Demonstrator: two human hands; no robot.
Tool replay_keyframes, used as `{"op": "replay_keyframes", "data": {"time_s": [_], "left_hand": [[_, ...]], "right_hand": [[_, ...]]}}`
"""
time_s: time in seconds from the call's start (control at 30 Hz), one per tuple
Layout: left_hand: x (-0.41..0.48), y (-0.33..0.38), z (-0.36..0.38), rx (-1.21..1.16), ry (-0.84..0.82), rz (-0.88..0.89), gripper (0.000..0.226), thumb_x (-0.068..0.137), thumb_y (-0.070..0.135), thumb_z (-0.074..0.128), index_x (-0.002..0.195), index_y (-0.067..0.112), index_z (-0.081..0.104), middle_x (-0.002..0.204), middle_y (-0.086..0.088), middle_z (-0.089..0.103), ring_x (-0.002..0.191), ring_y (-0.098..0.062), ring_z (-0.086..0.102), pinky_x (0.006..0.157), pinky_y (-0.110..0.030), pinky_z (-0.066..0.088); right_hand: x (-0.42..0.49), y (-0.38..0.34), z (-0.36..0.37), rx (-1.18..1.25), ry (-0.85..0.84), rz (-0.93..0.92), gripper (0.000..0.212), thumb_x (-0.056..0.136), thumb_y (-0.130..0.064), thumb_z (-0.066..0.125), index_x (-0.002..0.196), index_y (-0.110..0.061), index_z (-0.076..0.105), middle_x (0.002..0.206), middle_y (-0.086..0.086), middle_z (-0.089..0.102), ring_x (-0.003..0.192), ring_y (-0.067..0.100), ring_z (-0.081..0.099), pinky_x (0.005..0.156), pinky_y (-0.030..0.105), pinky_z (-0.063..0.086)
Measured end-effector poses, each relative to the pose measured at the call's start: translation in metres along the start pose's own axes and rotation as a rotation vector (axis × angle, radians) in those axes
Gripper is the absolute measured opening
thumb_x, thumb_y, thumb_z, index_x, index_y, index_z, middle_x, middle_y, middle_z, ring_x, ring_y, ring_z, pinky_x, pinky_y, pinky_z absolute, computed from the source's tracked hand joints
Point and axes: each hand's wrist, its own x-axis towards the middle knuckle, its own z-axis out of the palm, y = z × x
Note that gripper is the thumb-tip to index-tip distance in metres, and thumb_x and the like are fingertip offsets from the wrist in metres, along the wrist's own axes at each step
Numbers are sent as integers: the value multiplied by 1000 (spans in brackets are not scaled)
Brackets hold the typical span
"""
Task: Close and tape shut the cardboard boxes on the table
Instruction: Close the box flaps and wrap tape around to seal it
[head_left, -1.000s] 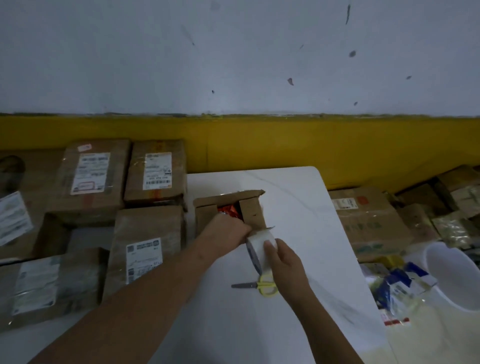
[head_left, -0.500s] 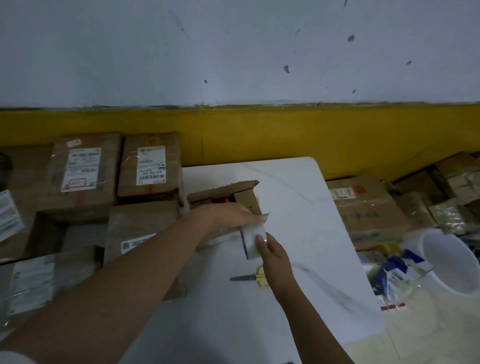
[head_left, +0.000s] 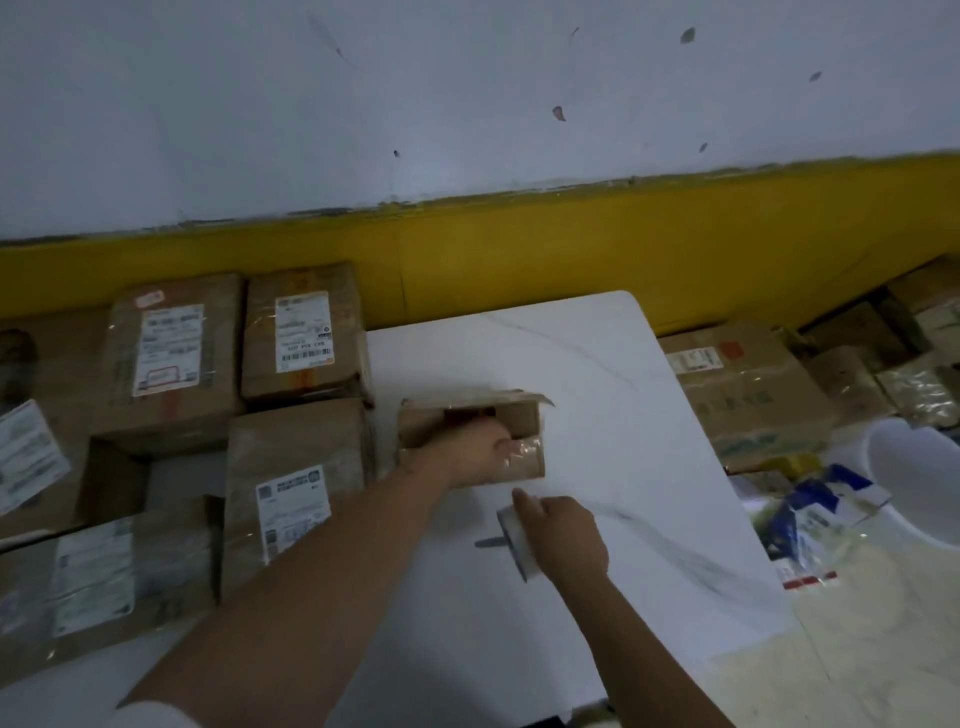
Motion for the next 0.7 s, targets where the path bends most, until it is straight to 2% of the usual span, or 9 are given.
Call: {"op": "replay_keyframes", "data": {"time_s": [0.07,0.13,0.2,0.33,0.4,0.47,0.53,0.6,0.7], "left_hand": [[7,-2,-5,-51,15,-5,40,100,36,50,69,14,61,68,-3,58,68,-18,56,65,-30,44],[10,-2,-14,-97,5,10,44,100,41,50,67,13,57,59,-1,53,54,-13,49,56,-26,40],[13,-4,-19,-95,7,55,42,99,42,51,69,12,55,58,2,50,53,-10,45,55,-25,37],[14,-13,-15,-39,31,77,29,100,39,50,84,19,63,74,2,60,68,-13,54,61,-29,40],[12,-11,-6,48,67,52,24,101,41,46,91,24,60,85,4,63,78,-16,59,64,-30,43],[7,-6,3,196,179,51,20,101,42,46,112,26,51,105,2,65,87,-18,62,71,-34,50],[0,-13,16,342,302,163,47,94,52,54,131,26,38,126,-1,56,102,-19,60,84,-38,52],[-6,-25,23,533,354,282,68,85,65,56,135,24,37,131,-2,46,111,-20,51,91,-38,46],[-7,-44,18,787,483,402,63,87,60,56,137,23,45,127,-4,45,113,-26,47,93,-41,43]], "right_hand": [[2,11,6,31,-24,39,60,99,-56,37,62,-12,54,64,1,56,59,12,53,63,31,43],[2,12,12,104,-43,8,60,101,-53,36,64,-10,55,64,3,57,57,13,53,60,29,41],[4,13,17,178,-20,1,58,100,-53,39,71,-9,63,68,3,65,61,14,61,56,26,46],[18,14,34,159,-33,8,61,97,-58,41,83,-8,72,81,10,71,74,22,68,74,40,58],[23,13,40,136,-13,20,61,97,-59,38,79,-11,71,80,8,71,73,21,67,76,40,57],[29,11,44,162,14,22,61,98,-56,39,72,-7,64,76,8,68,72,22,64,74,40,55],[31,12,42,274,-38,11,54,95,-56,46,76,-8,64,80,8,68,75,22,63,75,41,54],[31,18,33,436,-127,6,49,88,-60,56,89,-13,72,89,5,72,84,26,67,79,46,57],[25,49,18,347,15,-96,22,93,-37,61,95,-19,72,91,-1,70,87,20,65,74,31,51]]}}
